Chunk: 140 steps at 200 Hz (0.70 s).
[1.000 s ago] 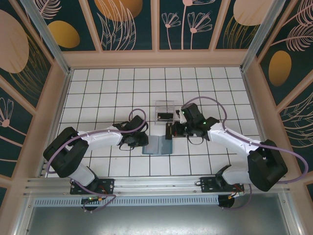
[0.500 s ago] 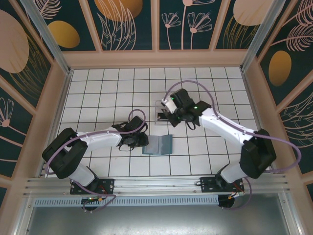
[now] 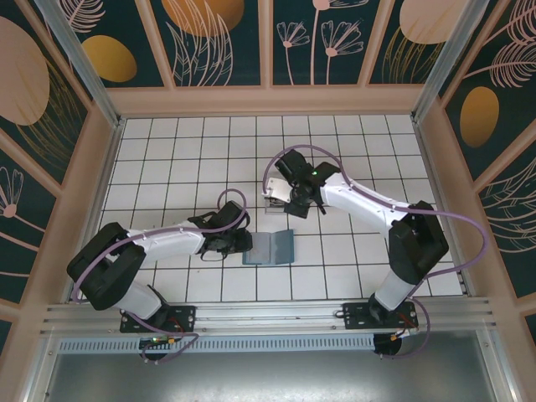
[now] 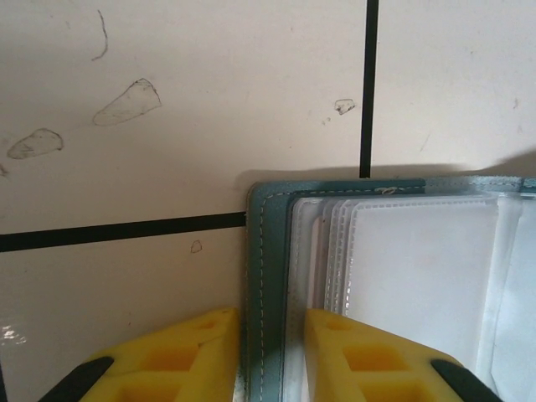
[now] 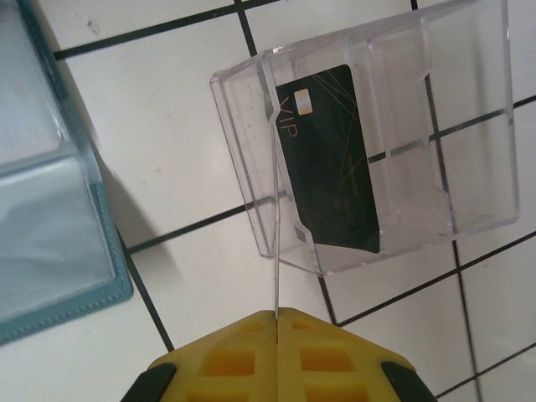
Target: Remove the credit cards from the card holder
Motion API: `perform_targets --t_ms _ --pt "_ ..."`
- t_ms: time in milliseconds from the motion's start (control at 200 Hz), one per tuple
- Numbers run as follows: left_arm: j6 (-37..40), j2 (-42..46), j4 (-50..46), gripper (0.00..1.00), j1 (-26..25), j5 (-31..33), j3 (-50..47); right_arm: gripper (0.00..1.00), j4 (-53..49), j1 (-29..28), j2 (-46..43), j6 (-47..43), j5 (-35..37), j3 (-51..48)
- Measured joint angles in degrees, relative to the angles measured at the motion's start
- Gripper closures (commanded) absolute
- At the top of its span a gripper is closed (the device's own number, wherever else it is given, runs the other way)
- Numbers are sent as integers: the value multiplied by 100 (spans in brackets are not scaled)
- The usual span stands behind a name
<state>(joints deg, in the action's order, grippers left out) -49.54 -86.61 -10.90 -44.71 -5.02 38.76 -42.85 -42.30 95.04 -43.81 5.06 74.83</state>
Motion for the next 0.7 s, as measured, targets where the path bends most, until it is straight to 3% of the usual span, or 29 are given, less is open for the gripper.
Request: perform_targets --t_ms 340,701 --pt "2 2 52 70 0 -2 -26 100 -393 -7 588 -990 240 942" --pt "0 48 173 70 0 -7 -107 100 -566 22 1132 -1303 240 1281"
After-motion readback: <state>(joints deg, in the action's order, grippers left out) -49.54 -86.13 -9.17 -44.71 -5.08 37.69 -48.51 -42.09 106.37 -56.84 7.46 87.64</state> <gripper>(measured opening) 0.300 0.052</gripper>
